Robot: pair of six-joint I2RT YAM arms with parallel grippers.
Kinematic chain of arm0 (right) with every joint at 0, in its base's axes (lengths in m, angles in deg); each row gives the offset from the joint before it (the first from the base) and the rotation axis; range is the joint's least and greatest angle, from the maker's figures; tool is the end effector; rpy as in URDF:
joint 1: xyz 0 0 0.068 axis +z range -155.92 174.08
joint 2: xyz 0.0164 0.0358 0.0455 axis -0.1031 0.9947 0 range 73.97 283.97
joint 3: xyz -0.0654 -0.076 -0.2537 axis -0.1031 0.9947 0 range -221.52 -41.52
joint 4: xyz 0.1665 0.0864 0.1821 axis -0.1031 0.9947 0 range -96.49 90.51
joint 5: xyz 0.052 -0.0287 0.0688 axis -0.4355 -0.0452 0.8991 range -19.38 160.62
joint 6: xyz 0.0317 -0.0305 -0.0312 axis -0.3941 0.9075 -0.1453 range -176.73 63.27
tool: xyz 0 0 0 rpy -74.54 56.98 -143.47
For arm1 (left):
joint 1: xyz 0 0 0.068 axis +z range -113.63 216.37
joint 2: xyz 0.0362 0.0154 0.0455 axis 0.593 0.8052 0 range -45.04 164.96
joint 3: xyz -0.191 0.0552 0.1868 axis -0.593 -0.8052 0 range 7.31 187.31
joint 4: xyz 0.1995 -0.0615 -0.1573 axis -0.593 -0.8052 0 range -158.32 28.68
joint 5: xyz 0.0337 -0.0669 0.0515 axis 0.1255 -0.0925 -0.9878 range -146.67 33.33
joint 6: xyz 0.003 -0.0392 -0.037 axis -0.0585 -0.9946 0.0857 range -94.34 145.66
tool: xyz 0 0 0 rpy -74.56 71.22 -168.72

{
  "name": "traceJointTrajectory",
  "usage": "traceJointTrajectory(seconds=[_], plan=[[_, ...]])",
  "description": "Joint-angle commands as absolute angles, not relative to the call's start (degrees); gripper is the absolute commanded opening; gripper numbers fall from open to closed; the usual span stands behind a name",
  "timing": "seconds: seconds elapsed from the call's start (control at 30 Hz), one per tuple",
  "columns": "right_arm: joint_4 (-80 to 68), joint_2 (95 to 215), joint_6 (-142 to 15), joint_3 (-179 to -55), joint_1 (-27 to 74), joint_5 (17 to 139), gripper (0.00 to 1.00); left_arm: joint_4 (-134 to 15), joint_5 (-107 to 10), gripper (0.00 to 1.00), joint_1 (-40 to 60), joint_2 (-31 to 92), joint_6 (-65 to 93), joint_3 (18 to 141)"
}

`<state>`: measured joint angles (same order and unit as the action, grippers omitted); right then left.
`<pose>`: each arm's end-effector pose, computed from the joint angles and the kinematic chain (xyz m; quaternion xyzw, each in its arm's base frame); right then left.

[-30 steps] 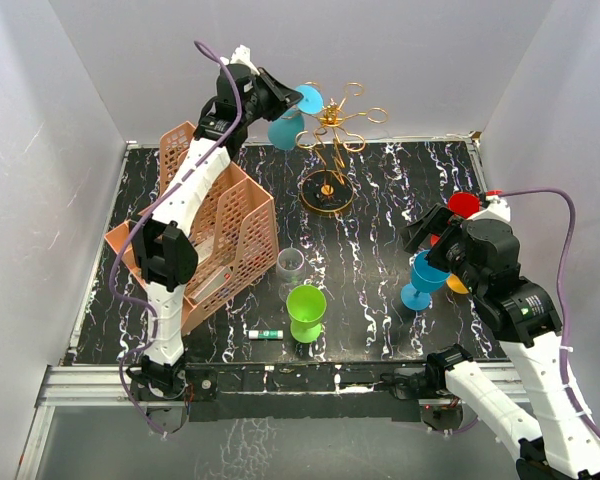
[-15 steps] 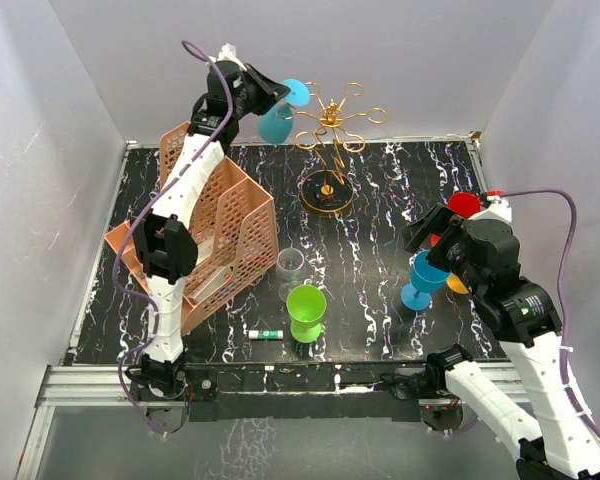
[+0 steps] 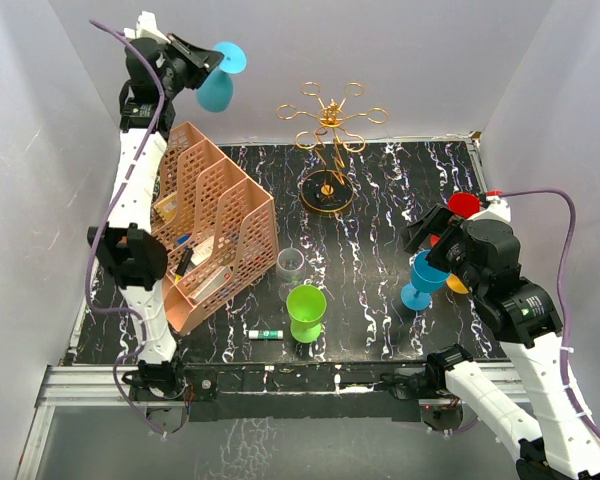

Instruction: Take the wine glass off the wine glass rack

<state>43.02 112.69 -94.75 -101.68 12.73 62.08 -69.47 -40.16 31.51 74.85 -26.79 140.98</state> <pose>0.1121 0.0322 0.3727 0.1816 0.8365 0.1874 0.4819 0.4803 -0.0511 0.4695 -0.1707 0.6510 -0.4363 0.5972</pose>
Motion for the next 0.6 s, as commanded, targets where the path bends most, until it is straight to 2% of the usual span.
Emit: traceJointTrajectory(seconds=[0.0,0.23,0.37,0.57], plan=[[40.13,112.58,-95.27,-103.23,12.93,63.79,0.98,-60.69,-31.19,0.00,30.22,60.04,-27.52,137.44],[37.54,113.10,-96.90,-101.81,12.98,67.79,0.99,-35.33,-19.61,0.00,29.98,48.01,-42.48,119.07],[34.55,113.41,-97.79,-100.55,12.97,71.29,0.99,-20.72,-13.77,0.00,29.50,45.27,-53.31,112.27],[26.91,112.85,-98.45,-97.83,12.95,77.97,0.98,-3.22,-9.81,0.00,21.09,44.02,-62.48,102.70]])
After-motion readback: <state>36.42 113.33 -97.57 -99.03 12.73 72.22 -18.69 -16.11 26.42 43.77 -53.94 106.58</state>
